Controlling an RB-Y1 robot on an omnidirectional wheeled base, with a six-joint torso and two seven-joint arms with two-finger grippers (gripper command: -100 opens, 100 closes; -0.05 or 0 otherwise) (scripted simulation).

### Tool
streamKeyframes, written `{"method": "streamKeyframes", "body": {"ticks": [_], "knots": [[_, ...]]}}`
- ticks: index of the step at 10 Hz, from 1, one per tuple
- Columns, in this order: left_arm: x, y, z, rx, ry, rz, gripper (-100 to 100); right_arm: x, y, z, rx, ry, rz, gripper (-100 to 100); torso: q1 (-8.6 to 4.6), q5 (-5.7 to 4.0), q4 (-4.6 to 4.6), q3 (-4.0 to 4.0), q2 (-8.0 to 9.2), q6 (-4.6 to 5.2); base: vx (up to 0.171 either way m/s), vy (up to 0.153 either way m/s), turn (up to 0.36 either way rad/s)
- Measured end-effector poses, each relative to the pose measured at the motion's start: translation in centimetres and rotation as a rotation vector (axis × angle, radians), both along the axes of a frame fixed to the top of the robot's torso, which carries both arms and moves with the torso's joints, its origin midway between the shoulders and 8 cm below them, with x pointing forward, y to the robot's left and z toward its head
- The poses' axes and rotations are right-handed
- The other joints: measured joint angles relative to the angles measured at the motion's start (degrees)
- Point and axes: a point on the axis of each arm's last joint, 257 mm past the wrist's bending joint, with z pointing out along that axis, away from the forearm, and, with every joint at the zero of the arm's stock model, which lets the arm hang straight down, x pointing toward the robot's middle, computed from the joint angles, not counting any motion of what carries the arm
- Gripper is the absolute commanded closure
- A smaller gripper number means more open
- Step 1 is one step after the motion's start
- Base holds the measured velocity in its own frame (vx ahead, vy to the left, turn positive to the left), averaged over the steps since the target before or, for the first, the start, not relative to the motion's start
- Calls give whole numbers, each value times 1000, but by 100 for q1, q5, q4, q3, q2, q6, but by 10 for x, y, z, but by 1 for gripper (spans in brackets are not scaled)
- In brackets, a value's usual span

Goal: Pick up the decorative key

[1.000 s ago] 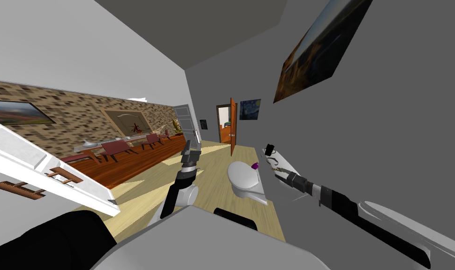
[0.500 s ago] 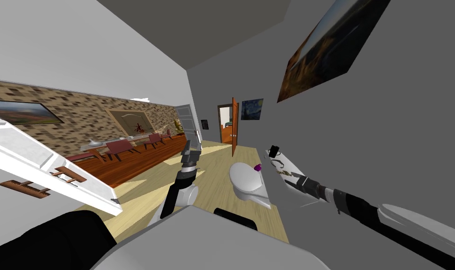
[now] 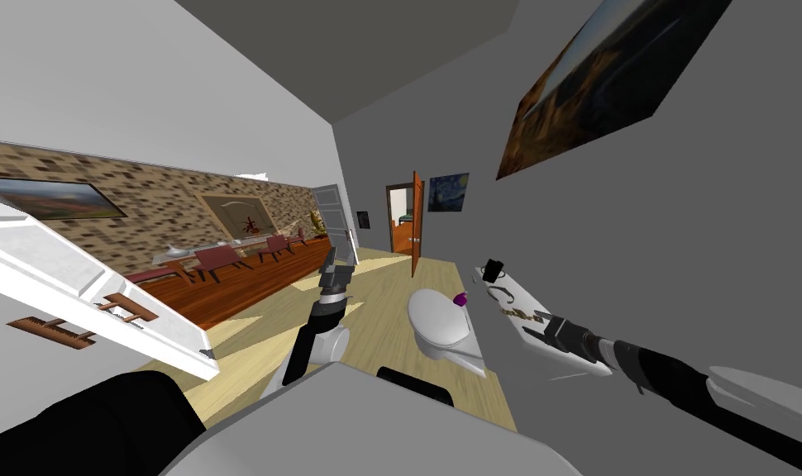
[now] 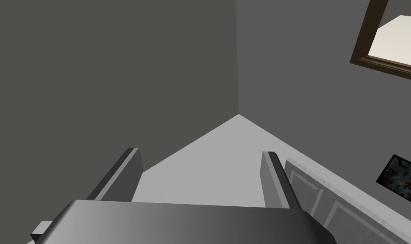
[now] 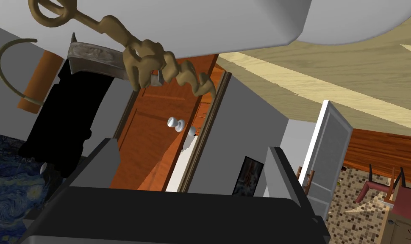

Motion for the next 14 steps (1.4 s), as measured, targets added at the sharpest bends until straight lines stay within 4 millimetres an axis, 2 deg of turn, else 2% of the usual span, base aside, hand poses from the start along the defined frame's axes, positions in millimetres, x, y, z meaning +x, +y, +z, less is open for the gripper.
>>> {"method": "streamKeyframes", "body": {"ticks": [2, 5, 8, 9, 11, 12, 13, 14], "knots": [[0, 0, 0, 0, 0, 0, 0, -6, -18, -1, -56, 15, -14, -100, -13, -4, 2, 5, 8, -1, 36, 33, 22], [0, 0, 0, 0, 0, 0, 0, -19, -64, -5, -172, 55, -43, -100, 2, -1, -2, -4, -6, -1, 82, 73, 37], [0, 0, 0, 0, 0, 0, 0, -39, -102, -17, -289, 106, -66, -100, 6, 0, -3, -6, -10, -2, 96, 81, 44], [0, 0, 0, 0, 0, 0, 0, -52, -112, -23, -326, 133, -70, -100, 6, 0, -4, -9, -16, -1, 88, 58, 2], [0, 0, 0, 0, 0, 0, 0, -57, -122, -25, -352, 145, -76, -100, -13, -4, 1, 3, 6, -1, 20, 16, -2], [0, 0, 0, 0, 0, 0, 0, -58, -123, -25, -352, 146, -75, 0, -20, -6, 4, 10, 18, 0, 0, 0, 0], [0, 0, 0, 0, 0, 0, 0, -57, -122, -25, -352, 146, -75, -100, -24, -7, 5, 13, 23, 1, -72, -15, 323], [0, 0, 0, 0, 0, 0, 0, -62, -129, -27, -350, 152, -100, -100, -30, -8, 8, 24, 43, -9, -146, -29, 332]]}}
